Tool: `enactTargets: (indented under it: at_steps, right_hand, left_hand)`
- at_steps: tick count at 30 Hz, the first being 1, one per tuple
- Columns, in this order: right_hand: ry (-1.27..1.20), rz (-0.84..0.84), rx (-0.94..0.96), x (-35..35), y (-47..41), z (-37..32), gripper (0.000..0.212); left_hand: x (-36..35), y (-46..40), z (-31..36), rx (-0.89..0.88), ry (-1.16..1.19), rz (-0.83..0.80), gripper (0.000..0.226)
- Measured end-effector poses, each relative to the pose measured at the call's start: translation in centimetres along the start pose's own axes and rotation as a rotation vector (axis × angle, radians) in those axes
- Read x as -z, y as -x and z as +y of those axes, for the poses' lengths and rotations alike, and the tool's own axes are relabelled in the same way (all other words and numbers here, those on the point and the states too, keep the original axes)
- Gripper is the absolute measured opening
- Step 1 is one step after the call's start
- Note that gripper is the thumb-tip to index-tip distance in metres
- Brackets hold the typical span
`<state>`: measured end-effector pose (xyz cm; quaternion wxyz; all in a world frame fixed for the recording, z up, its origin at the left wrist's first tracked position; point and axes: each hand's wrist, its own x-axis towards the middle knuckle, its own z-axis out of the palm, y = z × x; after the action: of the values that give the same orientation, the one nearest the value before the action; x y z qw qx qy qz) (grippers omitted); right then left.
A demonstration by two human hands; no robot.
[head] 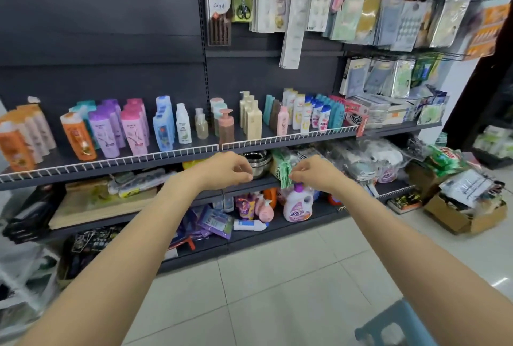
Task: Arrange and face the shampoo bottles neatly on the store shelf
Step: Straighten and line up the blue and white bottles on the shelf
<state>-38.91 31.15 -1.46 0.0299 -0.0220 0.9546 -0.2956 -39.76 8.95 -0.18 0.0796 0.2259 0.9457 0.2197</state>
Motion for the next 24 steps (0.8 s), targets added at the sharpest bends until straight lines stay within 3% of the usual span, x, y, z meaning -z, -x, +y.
enactTargets:
  at_steps: [7, 14, 24]
  right_hand:
    - [0.007, 0.051, 0.021, 3.5, -10.4, 2.3, 0.024]
    - [-0.050, 0.111, 0.025, 4.9, -21.1, 5.6, 0.020]
    - [-0.001, 0.184, -0.031, 8.8, -37.9, 8.7, 0.020]
  left_hand:
    - [1.9, -10.7, -1.5, -0.019, -0.012, 0.006, 0.026]
    - [3.4, -22.6, -3.8, -0.055, 0.080, 0.155, 0.022]
    - [6.6, -42.1, -7.5, -0.135, 0.038, 0.067, 0.025]
